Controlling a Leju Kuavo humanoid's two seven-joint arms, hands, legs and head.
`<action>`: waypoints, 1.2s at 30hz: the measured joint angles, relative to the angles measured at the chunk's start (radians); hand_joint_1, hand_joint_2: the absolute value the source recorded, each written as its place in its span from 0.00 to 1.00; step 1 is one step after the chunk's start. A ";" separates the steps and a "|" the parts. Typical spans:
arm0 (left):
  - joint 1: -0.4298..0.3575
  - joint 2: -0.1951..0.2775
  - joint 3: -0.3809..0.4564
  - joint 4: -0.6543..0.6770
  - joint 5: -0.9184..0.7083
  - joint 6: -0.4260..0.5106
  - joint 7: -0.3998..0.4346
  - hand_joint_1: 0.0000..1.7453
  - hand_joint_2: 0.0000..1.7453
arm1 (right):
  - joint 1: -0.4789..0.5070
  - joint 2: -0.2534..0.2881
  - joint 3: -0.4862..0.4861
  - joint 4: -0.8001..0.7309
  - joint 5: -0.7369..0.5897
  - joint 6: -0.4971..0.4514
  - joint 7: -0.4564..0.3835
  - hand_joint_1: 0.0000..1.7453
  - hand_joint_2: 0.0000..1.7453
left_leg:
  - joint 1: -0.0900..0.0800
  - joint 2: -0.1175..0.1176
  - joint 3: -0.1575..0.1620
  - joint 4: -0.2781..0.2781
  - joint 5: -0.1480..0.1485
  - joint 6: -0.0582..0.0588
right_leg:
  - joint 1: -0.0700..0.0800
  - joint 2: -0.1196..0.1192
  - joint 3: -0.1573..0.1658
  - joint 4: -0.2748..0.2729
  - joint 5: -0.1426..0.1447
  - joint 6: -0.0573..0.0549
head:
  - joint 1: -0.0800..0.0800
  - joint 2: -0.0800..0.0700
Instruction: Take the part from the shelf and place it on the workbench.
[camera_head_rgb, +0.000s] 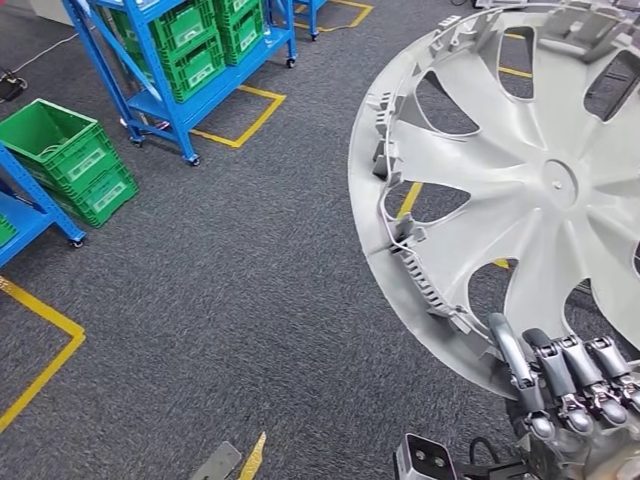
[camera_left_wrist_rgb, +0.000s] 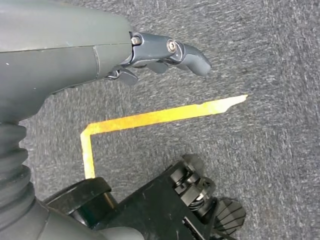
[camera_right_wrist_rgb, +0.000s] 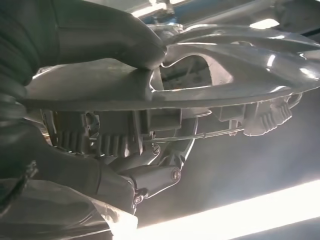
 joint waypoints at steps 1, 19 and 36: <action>-0.001 0.002 -0.001 -0.001 0.001 -0.001 -0.001 0.00 1.00 | 0.001 0.004 0.000 0.000 0.000 0.000 0.000 1.00 1.00 | 0.001 0.005 0.001 0.000 -0.001 -0.005 | -0.001 0.011 -0.002 0.000 0.002 -0.007 | 0.000 0.000; -0.001 0.016 -0.030 -0.002 0.005 0.000 0.019 0.00 1.00 | 0.024 0.033 -0.021 -0.010 0.000 0.000 0.013 1.00 1.00 | 0.013 -0.132 0.002 -0.010 0.008 0.021 | -0.003 0.131 -0.061 0.050 -0.006 0.005 | 0.002 0.000; -0.003 0.016 -0.032 -0.003 0.005 0.000 0.020 0.00 1.00 | 0.025 0.037 -0.026 -0.015 0.000 0.000 0.013 1.00 1.00 | 0.009 -0.067 -0.050 0.156 -0.112 -0.021 | -0.007 0.052 -0.006 -0.004 0.011 -0.030 | -0.001 0.000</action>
